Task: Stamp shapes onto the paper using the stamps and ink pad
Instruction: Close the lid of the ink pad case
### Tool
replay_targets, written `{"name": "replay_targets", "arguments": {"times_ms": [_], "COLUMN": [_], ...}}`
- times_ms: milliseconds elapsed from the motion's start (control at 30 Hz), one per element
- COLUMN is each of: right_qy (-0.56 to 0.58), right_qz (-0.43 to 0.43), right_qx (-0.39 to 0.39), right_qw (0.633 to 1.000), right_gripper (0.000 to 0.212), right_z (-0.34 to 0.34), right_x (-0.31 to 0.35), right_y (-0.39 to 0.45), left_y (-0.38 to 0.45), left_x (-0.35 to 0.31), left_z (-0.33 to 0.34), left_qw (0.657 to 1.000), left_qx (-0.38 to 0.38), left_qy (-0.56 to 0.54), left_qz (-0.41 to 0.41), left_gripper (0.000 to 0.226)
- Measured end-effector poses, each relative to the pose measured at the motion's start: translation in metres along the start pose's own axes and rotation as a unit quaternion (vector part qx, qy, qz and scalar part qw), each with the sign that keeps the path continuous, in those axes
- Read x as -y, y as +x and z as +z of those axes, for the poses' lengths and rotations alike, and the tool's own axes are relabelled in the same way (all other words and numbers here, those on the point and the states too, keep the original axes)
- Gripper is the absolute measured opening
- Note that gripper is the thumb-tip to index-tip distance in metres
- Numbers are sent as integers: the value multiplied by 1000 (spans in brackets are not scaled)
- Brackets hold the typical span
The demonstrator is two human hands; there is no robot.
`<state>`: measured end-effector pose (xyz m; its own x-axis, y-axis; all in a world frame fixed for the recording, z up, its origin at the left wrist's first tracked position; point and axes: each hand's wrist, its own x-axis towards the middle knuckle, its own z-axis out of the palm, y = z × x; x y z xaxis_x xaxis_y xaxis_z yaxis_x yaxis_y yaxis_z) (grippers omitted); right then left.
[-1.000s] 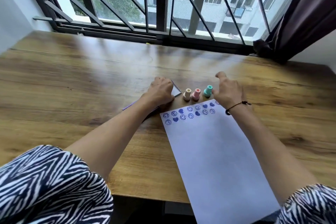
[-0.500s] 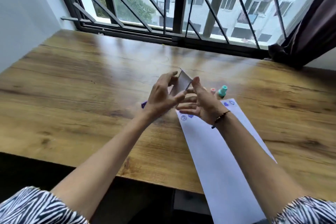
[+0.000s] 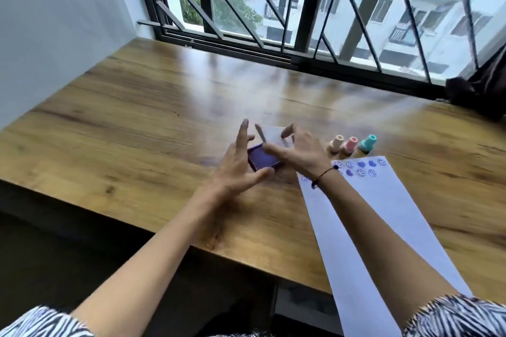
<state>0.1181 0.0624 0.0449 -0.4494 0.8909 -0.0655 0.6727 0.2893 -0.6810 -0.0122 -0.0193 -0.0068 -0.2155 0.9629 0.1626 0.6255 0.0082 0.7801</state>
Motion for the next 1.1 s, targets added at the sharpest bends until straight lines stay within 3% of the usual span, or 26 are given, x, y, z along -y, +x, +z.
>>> {"name": "replay_targets", "arguments": {"times_ms": [67,200,767,1100], "right_qy": [-174,-265,-219,-162], "right_qz": [-33,-39,-18,-23], "right_qx": [-36,-61,1,-31], "right_qw": [984,961,976,986], "right_gripper": [59,72,75,61], "right_z": [16,44,41,40], "right_x": [-4,-14,-10,-18], "right_y": [-2,-8,-8,-14], "left_y": [-7,-8,-9,-11], "left_x": [10,13,21,18], "left_z": [8,15,15,15], "left_qw": [999,997,996,995], "left_qx": [-5,-60,-52,-34], "left_qy": [44,42,74,91], "left_qz": [1,-3,4,-15], "left_gripper": [114,100,106,107]}}
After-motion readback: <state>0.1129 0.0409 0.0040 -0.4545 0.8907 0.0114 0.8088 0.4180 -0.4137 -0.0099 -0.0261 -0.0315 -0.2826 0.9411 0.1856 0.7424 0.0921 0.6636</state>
